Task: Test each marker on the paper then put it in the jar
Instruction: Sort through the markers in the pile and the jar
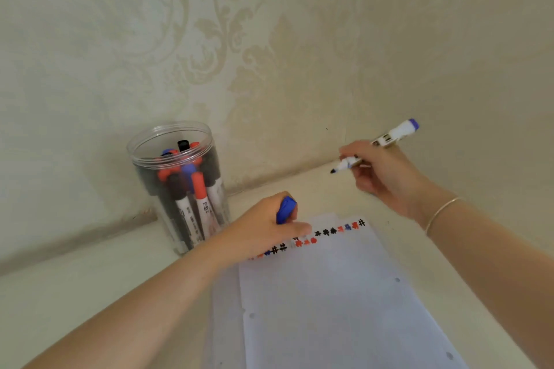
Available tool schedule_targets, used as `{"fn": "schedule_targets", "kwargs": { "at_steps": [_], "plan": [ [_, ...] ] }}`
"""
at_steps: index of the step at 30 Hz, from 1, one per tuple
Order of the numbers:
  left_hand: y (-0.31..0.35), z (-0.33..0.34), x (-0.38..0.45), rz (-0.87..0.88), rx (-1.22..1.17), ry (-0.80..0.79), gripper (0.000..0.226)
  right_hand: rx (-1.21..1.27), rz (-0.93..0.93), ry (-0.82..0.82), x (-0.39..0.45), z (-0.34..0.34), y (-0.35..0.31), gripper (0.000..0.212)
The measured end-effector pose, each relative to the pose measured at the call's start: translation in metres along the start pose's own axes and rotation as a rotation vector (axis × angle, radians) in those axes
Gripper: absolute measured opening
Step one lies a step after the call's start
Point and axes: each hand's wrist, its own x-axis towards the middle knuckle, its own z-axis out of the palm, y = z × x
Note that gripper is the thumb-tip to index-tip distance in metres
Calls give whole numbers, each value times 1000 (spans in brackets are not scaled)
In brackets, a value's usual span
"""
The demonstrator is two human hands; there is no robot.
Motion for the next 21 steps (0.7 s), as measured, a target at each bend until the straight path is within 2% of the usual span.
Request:
{"fn": "schedule_targets", "kwargs": {
  "at_steps": [2,7,13,16,21],
  "plan": [
    [-7,10,3,30,79,40,25,-79,45,11,-5,10,22,19],
    [-20,23,5,60,-33,38,29,-21,18,141,-21,31,61,22],
    [-25,27,7,66,64,14,50,-293,-52,343,-23,34,82,24],
    [-23,29,6,69,135,28,62,-393,-59,349,-22,35,85,26],
    [-24,30,5,98,167,51,62,-464,-60,349,-21,35,87,29]
  ]
}}
